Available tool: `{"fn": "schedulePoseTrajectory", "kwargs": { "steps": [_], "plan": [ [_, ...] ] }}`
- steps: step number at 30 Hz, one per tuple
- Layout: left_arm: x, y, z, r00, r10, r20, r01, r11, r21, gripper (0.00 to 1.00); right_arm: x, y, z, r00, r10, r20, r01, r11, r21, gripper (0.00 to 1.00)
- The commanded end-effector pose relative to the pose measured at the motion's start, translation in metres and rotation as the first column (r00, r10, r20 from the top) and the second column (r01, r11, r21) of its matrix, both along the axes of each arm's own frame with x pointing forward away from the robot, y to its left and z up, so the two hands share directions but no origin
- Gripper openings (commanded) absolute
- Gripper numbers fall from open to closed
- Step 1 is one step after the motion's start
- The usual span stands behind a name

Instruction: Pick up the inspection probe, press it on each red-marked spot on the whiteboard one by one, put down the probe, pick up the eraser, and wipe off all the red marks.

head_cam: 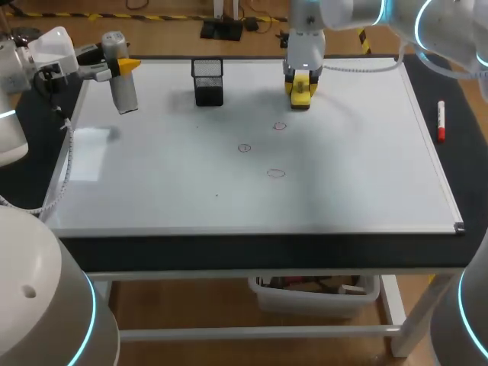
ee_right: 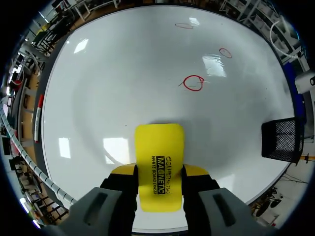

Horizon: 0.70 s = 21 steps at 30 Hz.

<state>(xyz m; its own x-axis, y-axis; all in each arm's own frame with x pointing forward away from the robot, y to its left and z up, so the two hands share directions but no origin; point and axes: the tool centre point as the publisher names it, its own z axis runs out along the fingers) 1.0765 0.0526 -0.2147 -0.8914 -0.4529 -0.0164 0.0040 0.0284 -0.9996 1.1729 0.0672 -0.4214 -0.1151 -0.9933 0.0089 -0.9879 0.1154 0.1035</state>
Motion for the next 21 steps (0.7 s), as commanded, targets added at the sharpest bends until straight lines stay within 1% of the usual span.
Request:
{"fn": "schedulePoseTrajectory", "kwargs": {
  "steps": [1, 5, 10, 21],
  "plan": [
    [0.000, 0.000, 0.000, 1.000, 0.000, 0.004, 0.000, 1.000, -0.002, 0.00, -0.016, -0.007, 0.024, 1.000, -0.011, 0.022, 0.011, 1.000, -0.010, 0.00],
    [0.000, 0.000, 0.000, 1.000, 0.000, 0.004, 0.000, 1.000, -0.002, 0.00, -0.027, -0.016, 0.036, 0.997, -0.064, 0.031, 0.064, 0.998, -0.005, 0.00],
    [0.000, 0.000, 0.000, 1.000, 0.000, 0.004, 0.000, 1.000, -0.002, 0.00, -0.040, -0.038, 0.044, 0.989, -0.141, 0.045, 0.141, 0.990, 0.008, 0.00],
    [0.000, 0.000, 0.000, 1.000, 0.000, 0.004, 0.000, 1.000, -0.002, 0.00, -0.074, -0.085, 0.052, 0.956, -0.288, 0.055, 0.288, 0.958, 0.008, 0.00]
  ]
}}
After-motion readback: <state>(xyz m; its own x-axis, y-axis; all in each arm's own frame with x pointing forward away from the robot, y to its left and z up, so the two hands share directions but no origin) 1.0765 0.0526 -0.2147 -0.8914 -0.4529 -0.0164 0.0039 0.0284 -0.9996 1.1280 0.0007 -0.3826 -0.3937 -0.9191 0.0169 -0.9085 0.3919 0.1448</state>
